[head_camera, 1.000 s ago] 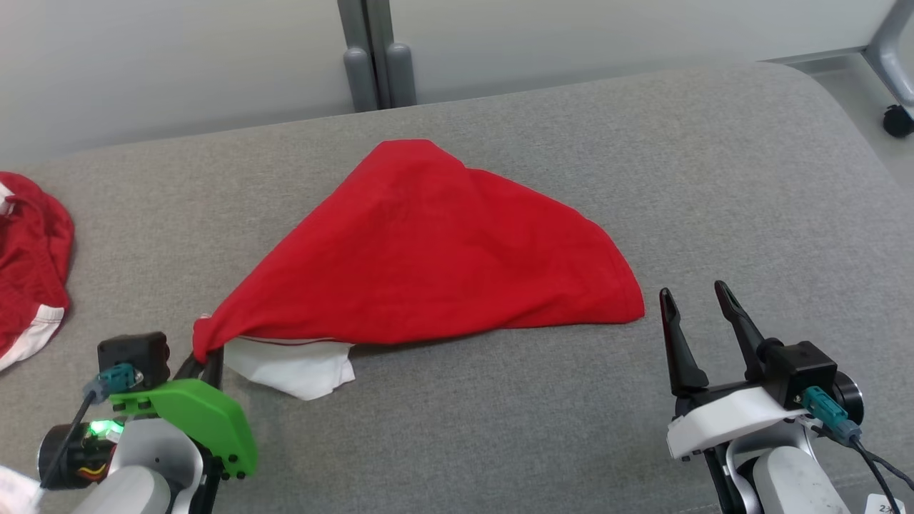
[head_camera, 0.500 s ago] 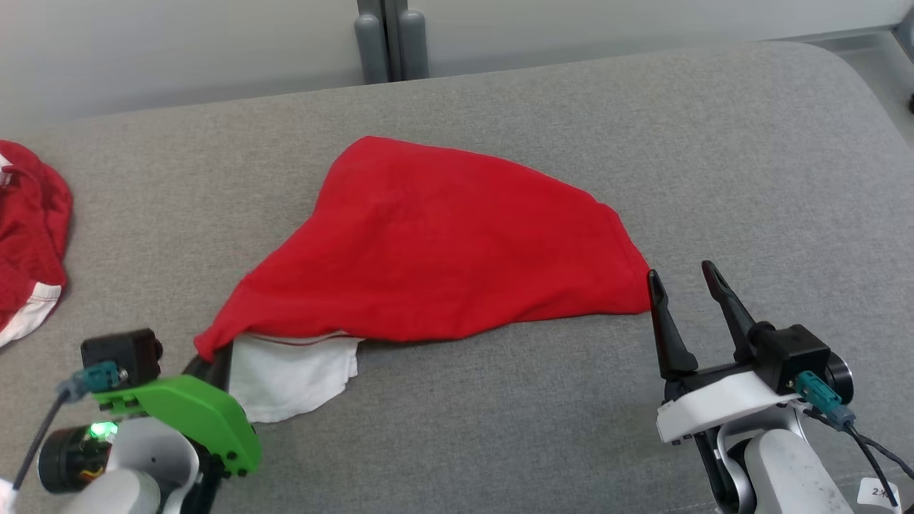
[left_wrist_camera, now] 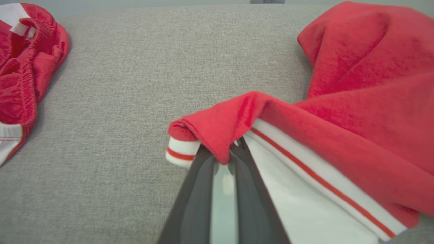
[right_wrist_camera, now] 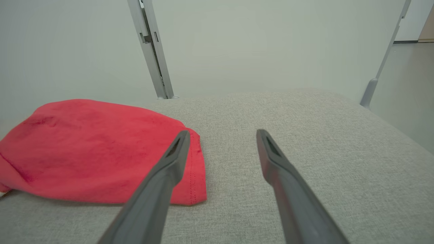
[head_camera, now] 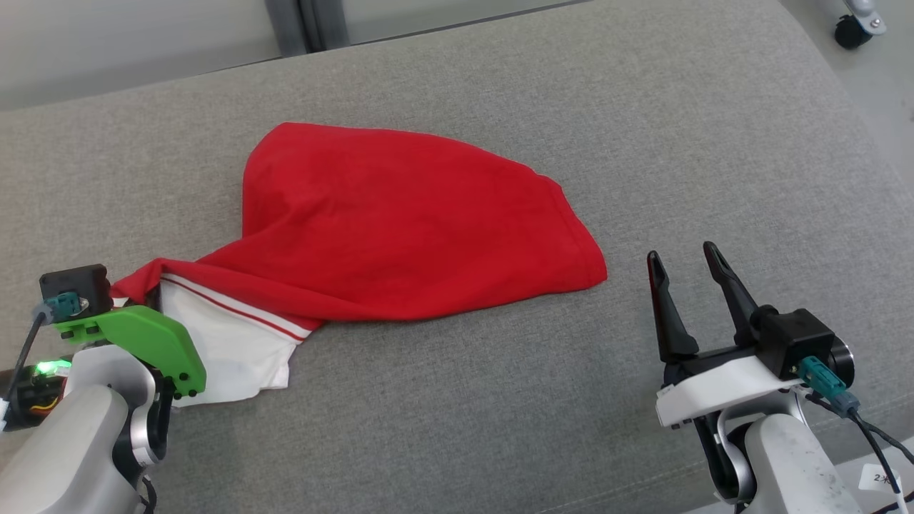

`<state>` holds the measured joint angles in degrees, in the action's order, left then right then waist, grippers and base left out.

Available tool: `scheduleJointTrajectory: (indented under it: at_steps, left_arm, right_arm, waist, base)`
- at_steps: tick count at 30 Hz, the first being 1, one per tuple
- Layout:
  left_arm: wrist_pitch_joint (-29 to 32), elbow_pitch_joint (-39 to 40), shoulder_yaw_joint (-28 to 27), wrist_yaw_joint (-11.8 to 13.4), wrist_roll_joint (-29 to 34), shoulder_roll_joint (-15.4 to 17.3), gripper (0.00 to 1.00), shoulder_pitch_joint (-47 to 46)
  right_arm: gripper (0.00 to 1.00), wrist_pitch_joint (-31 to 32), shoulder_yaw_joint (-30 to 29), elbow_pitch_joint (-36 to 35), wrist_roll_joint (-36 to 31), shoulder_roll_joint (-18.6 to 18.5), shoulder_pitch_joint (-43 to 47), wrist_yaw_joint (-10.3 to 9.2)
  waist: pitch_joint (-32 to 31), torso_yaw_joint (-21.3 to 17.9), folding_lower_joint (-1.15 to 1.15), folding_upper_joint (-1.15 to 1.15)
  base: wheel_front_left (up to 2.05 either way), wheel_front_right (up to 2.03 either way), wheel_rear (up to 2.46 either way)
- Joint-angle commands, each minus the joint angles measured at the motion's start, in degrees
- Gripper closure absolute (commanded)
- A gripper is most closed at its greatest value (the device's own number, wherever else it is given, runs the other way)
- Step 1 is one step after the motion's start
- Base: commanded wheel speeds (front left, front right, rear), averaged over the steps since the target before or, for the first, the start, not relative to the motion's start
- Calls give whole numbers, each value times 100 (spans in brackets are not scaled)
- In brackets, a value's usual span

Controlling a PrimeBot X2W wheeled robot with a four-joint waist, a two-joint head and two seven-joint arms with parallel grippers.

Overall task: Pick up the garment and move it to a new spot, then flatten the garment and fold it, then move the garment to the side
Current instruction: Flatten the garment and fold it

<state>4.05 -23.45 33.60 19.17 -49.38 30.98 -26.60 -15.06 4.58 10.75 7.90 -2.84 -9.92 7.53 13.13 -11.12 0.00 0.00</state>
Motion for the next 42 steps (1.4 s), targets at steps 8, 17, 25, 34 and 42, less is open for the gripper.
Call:
scheduleJointTrajectory:
  at_steps: [8,17,25,34,42]
  left_arm:
    - [-893,-376,-141,-118,81,-273,0,53]
    - [-1853,344,-391,-56,256,-558,0,745]
    - [-1916,1909,-1541,-411,1619,-1247,0,1752]
    - [-1919,2024,-2341,-1676,2838,-2197,0,2542]
    - [-1920,1842,-2937,-2281,3296,-2624,0,2668]
  right_arm:
    - [0,-17,-196,-31,-52,-10,29,-8]
    - [0,-17,-488,-91,-157,-12,161,-8]
    - [0,-17,-782,-43,-323,-11,295,-8]
    - [0,44,-736,134,-441,-11,485,-8]
    - [0,473,-781,241,-104,-10,222,-8]
  waist:
    - [-26,179,0,0]
    - [-309,666,0,0]
    - [-623,963,0,0]
    - [-997,1008,0,0]
    - [-956,984,0,0]
  base:
    - [0,0,0]
    - [0,0,0]
    - [0,0,0]
    - [0,0,0]
    - [0,0,0]
